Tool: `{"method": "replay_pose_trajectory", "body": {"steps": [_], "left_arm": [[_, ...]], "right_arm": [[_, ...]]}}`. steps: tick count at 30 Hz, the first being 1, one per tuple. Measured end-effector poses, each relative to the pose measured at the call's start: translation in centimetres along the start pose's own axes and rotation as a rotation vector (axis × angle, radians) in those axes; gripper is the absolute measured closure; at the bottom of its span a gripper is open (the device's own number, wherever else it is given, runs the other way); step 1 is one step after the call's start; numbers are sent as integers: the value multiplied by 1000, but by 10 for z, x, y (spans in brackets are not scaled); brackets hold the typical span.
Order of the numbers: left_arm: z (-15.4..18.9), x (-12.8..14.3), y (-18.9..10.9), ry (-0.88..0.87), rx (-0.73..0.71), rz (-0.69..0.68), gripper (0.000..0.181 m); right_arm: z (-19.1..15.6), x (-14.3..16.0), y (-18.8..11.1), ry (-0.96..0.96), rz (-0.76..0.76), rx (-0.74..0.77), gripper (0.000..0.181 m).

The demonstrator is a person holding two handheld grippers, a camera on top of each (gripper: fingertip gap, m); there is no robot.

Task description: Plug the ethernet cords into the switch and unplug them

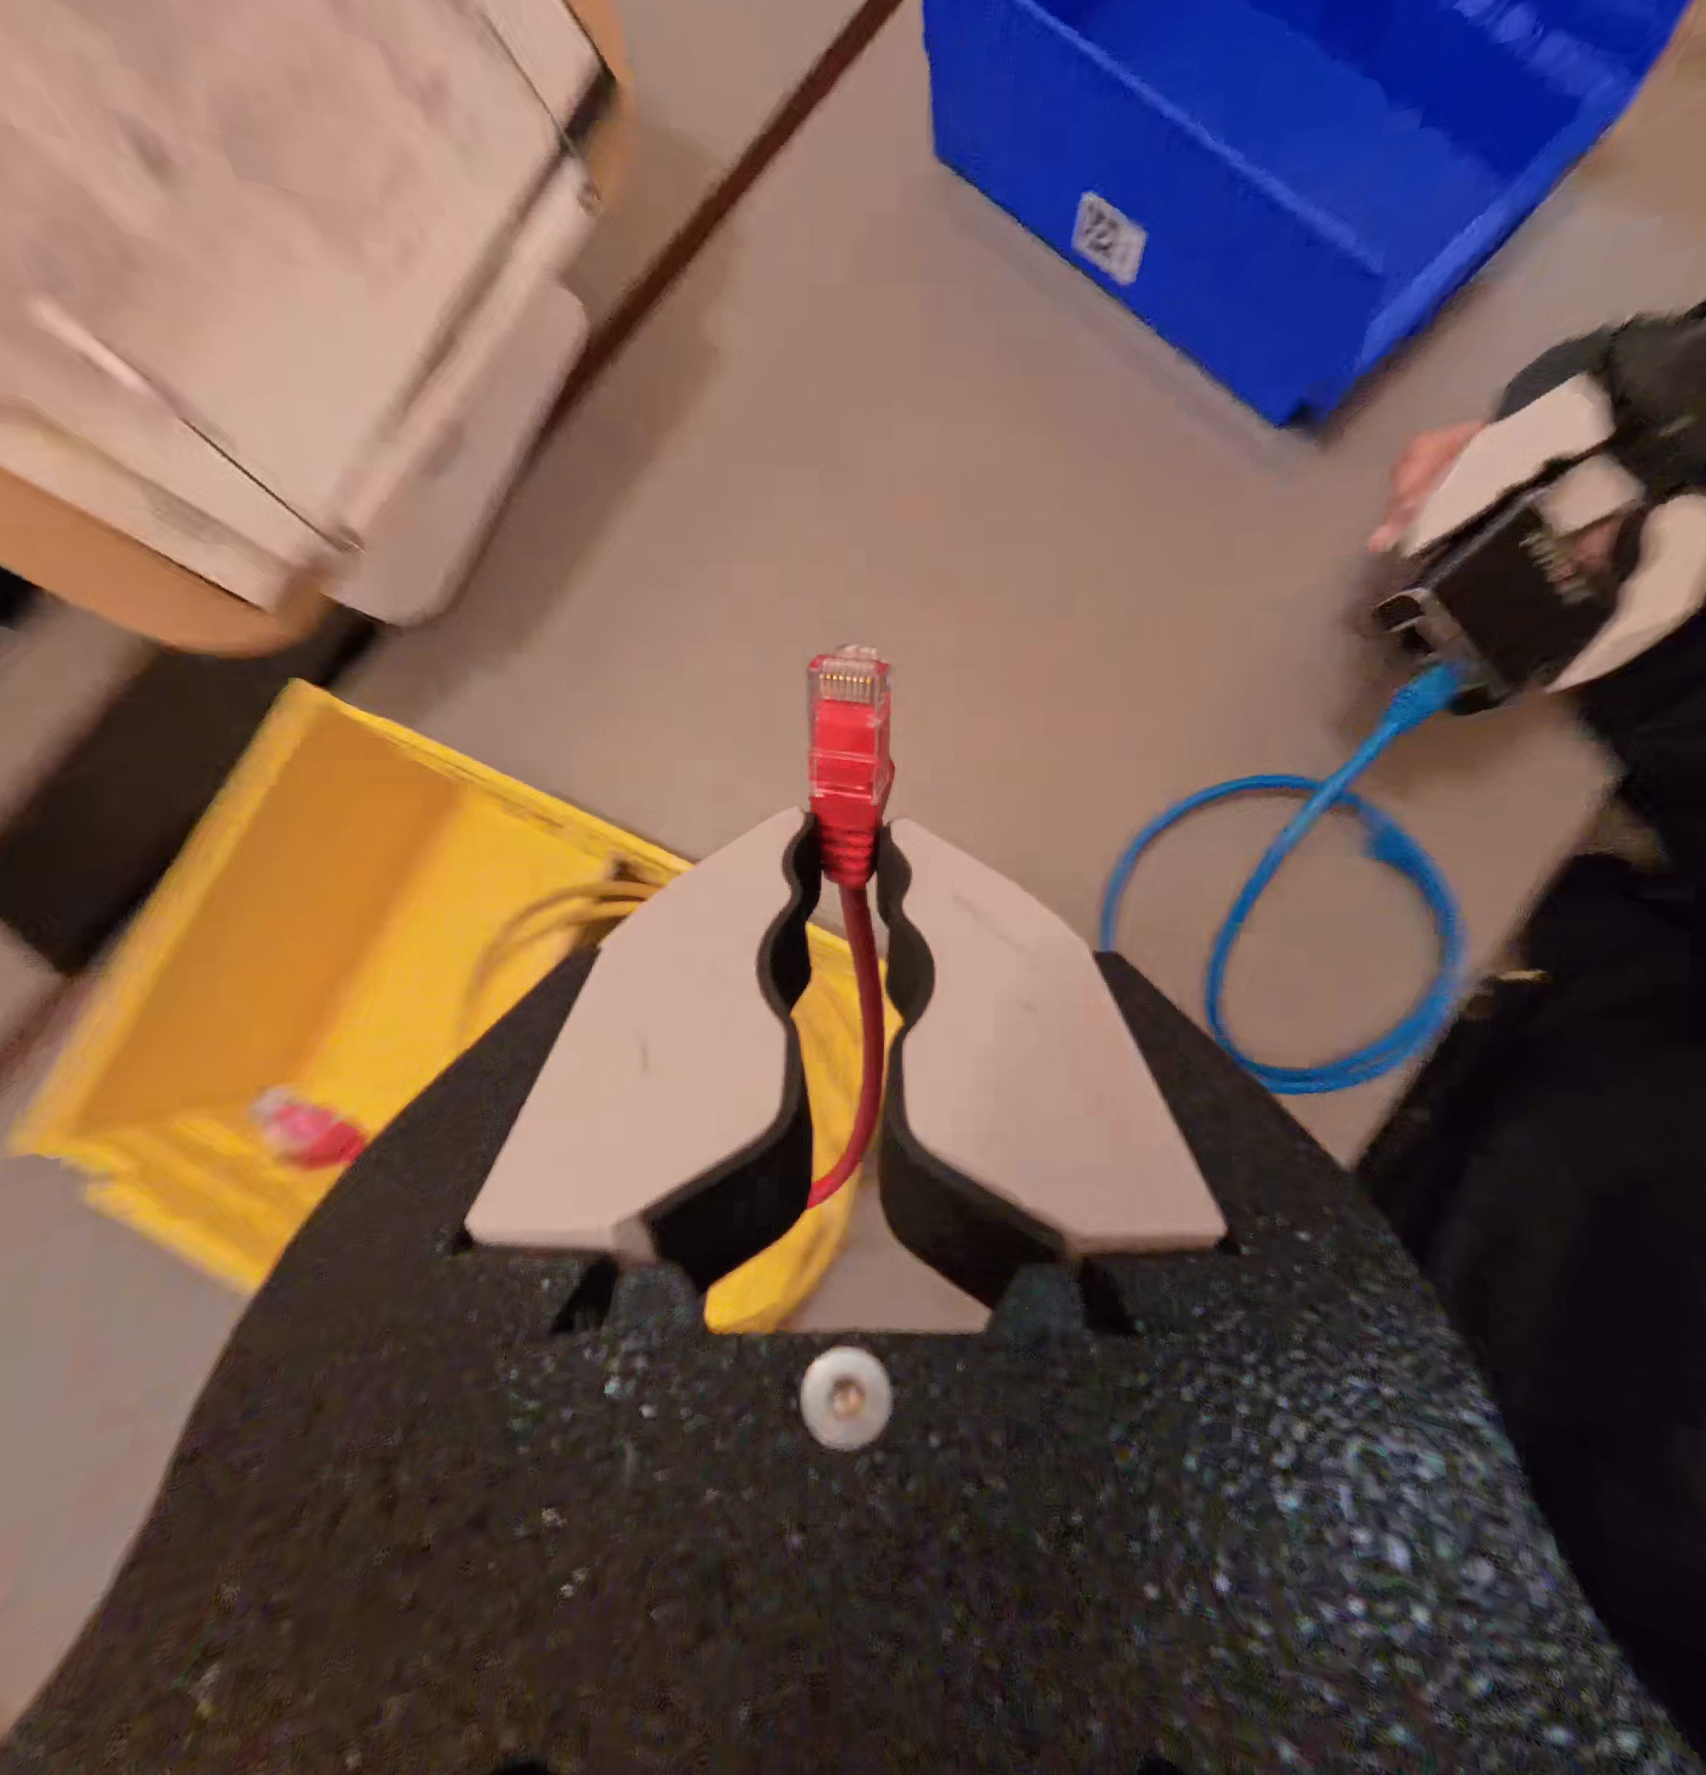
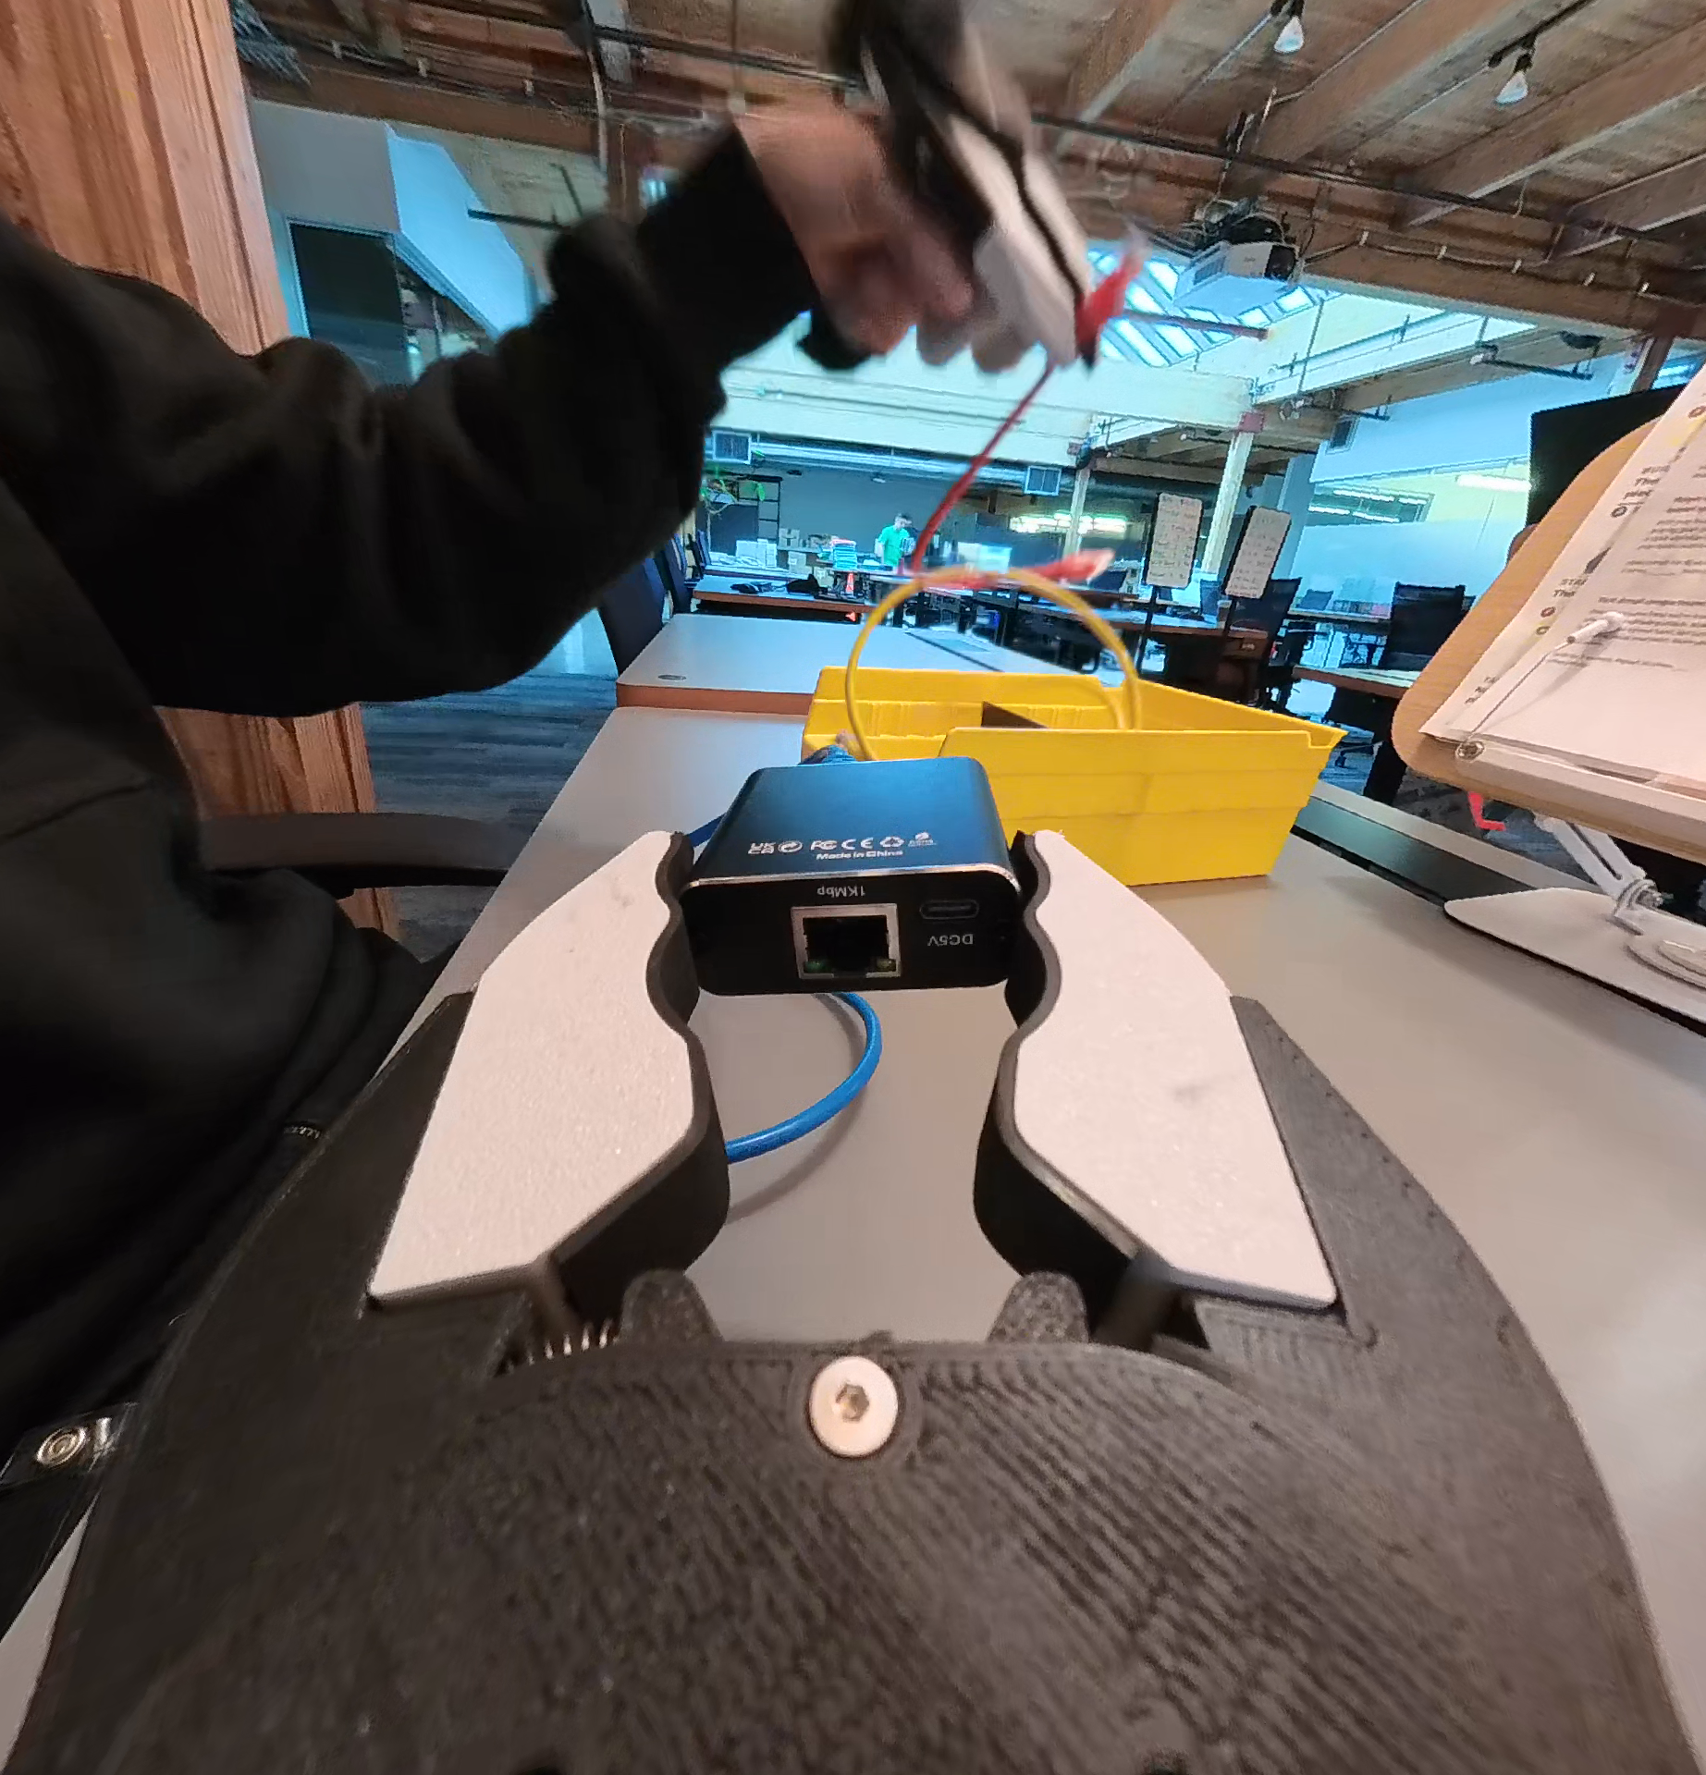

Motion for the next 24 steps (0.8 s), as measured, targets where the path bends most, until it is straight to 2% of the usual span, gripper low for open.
{"method": "replay_pose_trajectory", "body": {"steps": [1,3,5,7,9,13,18,21,24], "left_arm": [[-11,13,4,-95,91,48,171],[-28,36,9,-258,257,169,171],[-38,58,14,-354,355,223,171],[-39,75,20,-354,377,197,171],[-32,79,19,-309,395,204,171],[-8,56,-7,-180,412,306,171],[46,3,-54,124,236,370,171],[88,-20,-49,385,131,243,171],[113,-31,-12,602,36,-17,171]], "right_arm": [[0,0,0,0,-2,-2,117],[0,0,0,0,0,-2,117],[0,0,0,3,1,-3,117],[0,0,0,3,-2,-4,117],[0,0,0,4,-2,-5,117],[0,0,0,2,2,0,117],[0,0,0,3,9,-3,117],[-1,0,1,15,17,-30,117],[-3,-2,0,21,36,-49,117]]}}
Point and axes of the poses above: each gripper's, where its closed fingertips meet, y out along the fingers, x out of its underside, z = x × y across the jaws, the point moved 9 cm from there along -y, back along the fingers, and after that the axes turned 6 degrees about y, right-handed, at the moved point
